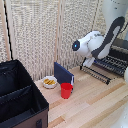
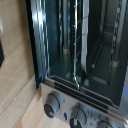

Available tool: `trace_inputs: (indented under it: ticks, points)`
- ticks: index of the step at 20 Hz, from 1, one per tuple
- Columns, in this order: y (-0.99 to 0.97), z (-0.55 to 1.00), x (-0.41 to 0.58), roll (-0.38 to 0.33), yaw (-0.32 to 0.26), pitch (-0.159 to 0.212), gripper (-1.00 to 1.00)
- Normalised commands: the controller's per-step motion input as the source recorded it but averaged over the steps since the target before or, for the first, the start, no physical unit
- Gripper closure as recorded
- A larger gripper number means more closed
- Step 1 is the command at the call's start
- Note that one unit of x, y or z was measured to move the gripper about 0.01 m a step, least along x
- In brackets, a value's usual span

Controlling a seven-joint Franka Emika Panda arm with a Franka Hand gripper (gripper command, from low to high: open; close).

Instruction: With care, position your gripper close to the oven tray handle. Make sure to grip the handle tightly. Delicately and attentively pull the tray out from the oven.

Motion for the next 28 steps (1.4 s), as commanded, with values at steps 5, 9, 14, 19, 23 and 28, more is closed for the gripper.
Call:
trace_inputs:
  ticks: [5,9,14,19,23,28]
  points:
    - [-0.62,-0.14,0.000,-0.078,0.138,0.019,-1.00]
    - [-0.58,-0.02,-0.009,-0.044,0.106,0.002,-1.00]
    - [-0.50,0.03,0.002,-0.003,0.077,0.003,-1.00]
    - [-0.40,0.11,0.049,0.000,-0.007,0.000,-1.00]
    - [-0.37,0.11,0.030,0.010,-0.054,0.000,-1.00]
    - [-0.38,0.10,0.053,0.036,-0.029,0.012,-1.00]
